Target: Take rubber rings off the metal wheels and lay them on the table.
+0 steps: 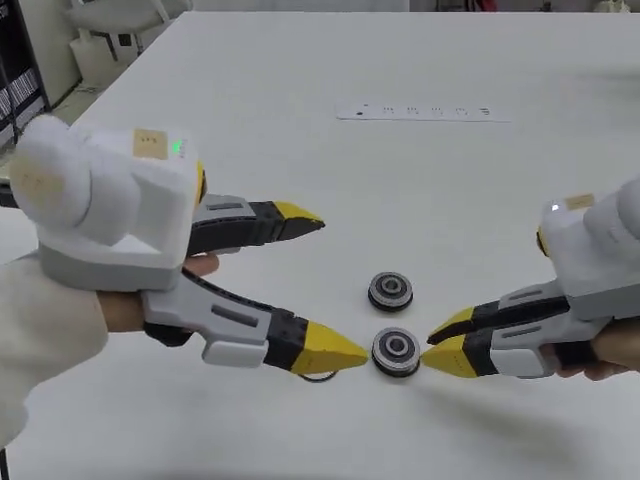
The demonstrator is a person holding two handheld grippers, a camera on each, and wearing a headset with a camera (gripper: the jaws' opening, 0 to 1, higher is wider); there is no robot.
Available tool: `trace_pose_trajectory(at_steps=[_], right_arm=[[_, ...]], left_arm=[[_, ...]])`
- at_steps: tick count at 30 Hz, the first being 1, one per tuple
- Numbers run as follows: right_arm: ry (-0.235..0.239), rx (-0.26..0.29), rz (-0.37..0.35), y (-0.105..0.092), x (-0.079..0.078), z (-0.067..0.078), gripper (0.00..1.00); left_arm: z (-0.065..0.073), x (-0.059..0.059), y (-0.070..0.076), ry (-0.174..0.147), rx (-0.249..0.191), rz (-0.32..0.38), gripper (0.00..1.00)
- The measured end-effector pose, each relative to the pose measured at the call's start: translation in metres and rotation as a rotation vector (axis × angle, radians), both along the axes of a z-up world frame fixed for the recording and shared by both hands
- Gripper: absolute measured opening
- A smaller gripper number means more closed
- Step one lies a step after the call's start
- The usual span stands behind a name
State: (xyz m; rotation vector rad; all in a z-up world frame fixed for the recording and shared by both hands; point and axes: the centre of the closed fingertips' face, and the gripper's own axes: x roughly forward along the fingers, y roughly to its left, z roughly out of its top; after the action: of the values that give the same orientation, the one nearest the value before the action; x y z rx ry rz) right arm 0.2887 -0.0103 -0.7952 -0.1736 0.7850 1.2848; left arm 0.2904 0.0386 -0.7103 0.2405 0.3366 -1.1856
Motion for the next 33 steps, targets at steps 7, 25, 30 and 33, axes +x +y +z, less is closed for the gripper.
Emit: trace_pose_trajectory(at_steps=[7,25,30,33], right_arm=[[-0.003,-0.011,0.017,0.002,-0.002,-0.006,0.16],[-0.072,-0.032,0.048,0.001,0.004,-0.014,0.18],[-0.078,-0.034,0.055,0.003,0.002,-0.015,0.18],[-0.083,-0.033,0.06,0.003,0.001,-0.014,0.17]], left_arm=[[-0.012,-0.002,-0.014,0.02,0.012,-0.045,0.69],[-0.046,0.008,-0.04,0.046,-0.01,-0.061,0.41],[-0.058,0.007,-0.041,0.083,-0.005,-0.054,0.35],[-0.066,0.006,-0.041,0.071,0.025,-0.054,0.27]])
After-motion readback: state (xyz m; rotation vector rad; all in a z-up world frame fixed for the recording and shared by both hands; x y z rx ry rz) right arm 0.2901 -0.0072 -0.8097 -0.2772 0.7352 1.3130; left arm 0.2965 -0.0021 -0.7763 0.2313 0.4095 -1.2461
